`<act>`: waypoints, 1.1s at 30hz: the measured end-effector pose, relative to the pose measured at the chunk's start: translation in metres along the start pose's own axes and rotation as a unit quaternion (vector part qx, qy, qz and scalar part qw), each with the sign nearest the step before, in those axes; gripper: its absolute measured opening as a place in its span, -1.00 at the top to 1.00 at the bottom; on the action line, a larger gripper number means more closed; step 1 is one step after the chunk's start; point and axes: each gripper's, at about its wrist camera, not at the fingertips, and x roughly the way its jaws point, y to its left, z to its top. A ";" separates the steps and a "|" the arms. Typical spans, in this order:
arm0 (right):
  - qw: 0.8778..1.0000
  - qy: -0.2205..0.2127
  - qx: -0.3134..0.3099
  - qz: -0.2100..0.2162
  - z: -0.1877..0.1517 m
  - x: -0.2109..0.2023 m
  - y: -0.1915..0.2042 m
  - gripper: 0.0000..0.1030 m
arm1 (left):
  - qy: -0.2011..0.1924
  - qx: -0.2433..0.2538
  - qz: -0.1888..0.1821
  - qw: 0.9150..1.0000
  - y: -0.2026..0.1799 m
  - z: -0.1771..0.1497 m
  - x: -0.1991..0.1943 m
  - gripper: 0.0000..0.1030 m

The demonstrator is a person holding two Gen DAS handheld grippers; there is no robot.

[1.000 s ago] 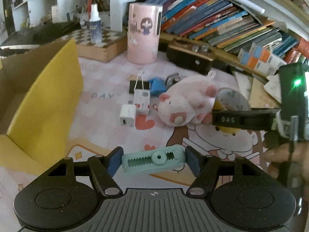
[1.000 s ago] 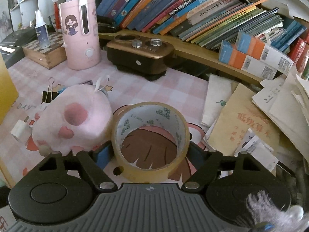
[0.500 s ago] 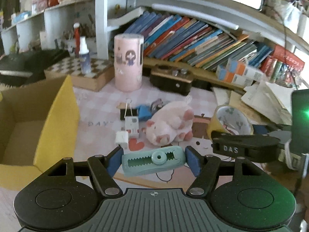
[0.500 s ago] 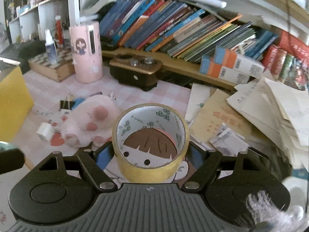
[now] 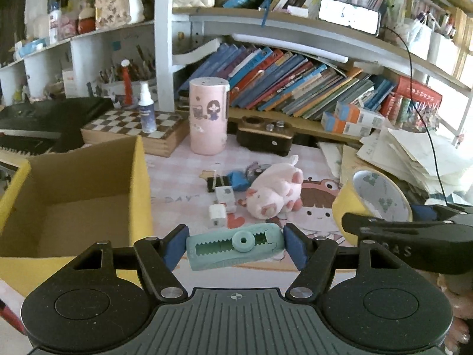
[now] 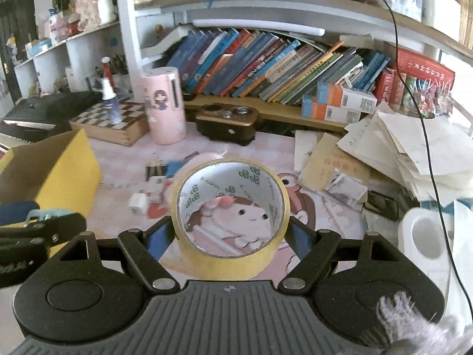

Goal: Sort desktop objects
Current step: 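Carry the green object with the left tool while the right tool carries the tape roll to the yellow box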

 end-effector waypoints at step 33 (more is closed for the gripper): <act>0.999 0.034 -0.016 0.024 -0.099 -0.088 0.153 -0.54 | -0.005 -0.008 0.024 1.000 0.116 -0.076 -0.092 -0.36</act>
